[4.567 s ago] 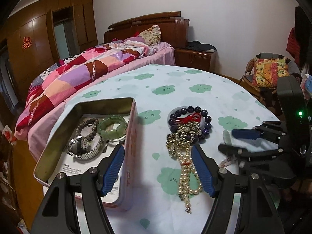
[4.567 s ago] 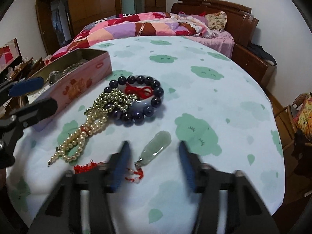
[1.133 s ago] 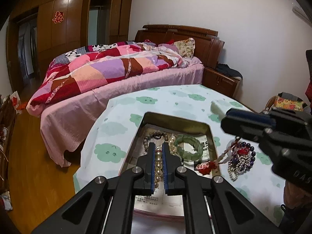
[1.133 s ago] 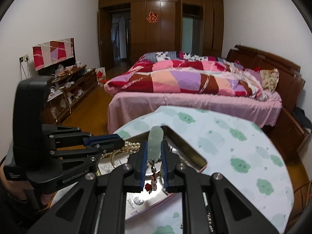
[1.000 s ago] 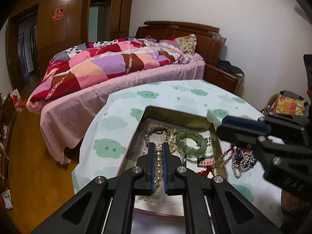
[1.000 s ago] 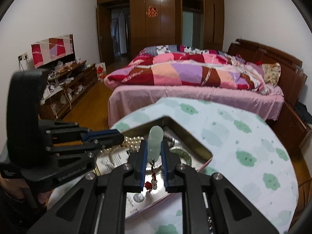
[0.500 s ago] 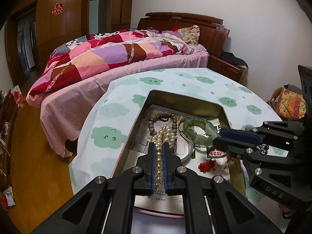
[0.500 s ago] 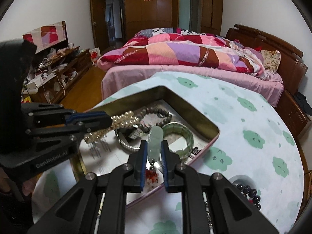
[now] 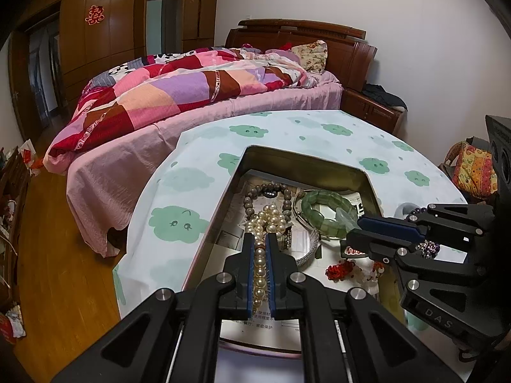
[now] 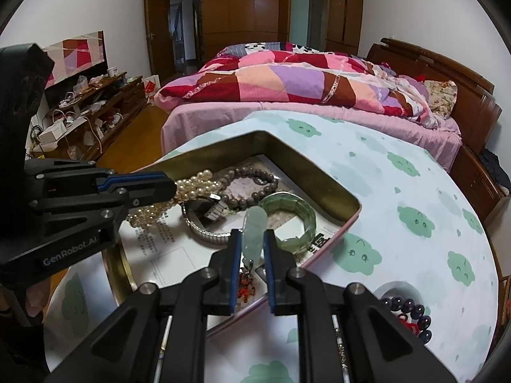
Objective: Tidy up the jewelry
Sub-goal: 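Lower both pieces into the tin and open both tools, then grasp the dark blue bead bracelet with the right tool while the left tool moves toward the white bangle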
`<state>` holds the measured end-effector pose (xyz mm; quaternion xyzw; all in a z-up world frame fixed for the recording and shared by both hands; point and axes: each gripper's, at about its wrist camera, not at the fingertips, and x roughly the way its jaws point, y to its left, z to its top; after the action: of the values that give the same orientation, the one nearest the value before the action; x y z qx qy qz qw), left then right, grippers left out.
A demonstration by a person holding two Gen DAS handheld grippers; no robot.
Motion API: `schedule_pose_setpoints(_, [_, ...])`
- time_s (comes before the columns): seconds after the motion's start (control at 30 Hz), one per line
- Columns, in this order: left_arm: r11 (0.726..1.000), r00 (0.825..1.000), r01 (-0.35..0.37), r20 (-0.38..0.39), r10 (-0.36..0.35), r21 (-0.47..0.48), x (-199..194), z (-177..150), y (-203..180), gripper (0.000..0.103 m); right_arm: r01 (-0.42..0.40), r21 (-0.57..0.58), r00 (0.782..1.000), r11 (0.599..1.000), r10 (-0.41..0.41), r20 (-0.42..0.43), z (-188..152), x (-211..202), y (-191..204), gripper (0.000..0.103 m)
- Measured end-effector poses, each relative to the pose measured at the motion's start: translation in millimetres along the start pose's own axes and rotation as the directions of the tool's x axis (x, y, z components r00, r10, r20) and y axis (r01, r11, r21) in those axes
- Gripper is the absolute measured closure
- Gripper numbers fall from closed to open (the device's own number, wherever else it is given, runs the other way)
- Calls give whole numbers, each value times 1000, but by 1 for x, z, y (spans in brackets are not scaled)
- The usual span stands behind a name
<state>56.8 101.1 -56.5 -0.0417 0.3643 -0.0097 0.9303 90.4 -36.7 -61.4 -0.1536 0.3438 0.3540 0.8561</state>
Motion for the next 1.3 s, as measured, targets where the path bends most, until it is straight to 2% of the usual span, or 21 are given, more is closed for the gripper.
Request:
schedule_pose_setpoints(0.6, [1000, 1000, 1, 0, -1, 2, 1, -1, -1, 97, -1, 2, 1000, 1000, 1, 1, 0, 0, 0, 87])
schedule_pose_setpoints(0.73, [1000, 1000, 12, 12, -12, -2, -2, 0, -2, 97, -21, 12, 1000, 1000, 21, 11, -1, -1, -1, 83])
schedule_pose_setpoints(0.8, [1000, 1000, 6, 19, -6, 3, -4, 1, -4, 93, -24, 19, 999, 1000, 24, 23, -2, -2, -4, 65])
schedule_pose_setpoints(0.83, [1000, 1000, 4, 25, -4, 4, -7, 2, -5, 86, -26, 26, 999, 999, 25, 31, -1, -4, -6, 50])
schedule_pose_setpoints(0.87, [1000, 999, 4, 32, -4, 2, -8, 2, -6, 75, -27, 34, 999, 999, 25, 38, -1, -6, -8, 40])
schedule_pose_setpoints(0.9, [1000, 999, 1, 44, -1, -2, -11, 3, -6, 68, -29, 43, 998, 999, 27, 49, -1, -9, -10, 40])
schedule_pose_setpoints(0.93, [1000, 998, -5, 55, 6, -3, -14, 3, -7, 53, -29, 48, 998, 998, 26, 55, -2, -12, -12, 40])
schedule_pose_setpoints(0.97, [1000, 998, -10, 64, 10, -5, -16, 4, -7, 44, -21, 51, 998, 998, 18, 63, -3, -17, -15, 40])
schedule_pose_setpoints(1.1, [1000, 997, -12, 78, 12, 0, -21, 5, -12, 42, 18, 100, 996, 995, -27, 84, -13, -36, -36, 40])
schedule_pose_setpoints(1.17, [1000, 997, -16, 82, 15, 4, -22, 5, -17, 42, 61, 155, 993, 986, -75, 89, -24, -49, -56, 40])
schedule_pose_setpoints(1.3, [999, 996, -15, 94, 12, 33, -25, 3, -34, 42, 148, 284, 984, 947, -170, 53, -52, -68, -103, 42])
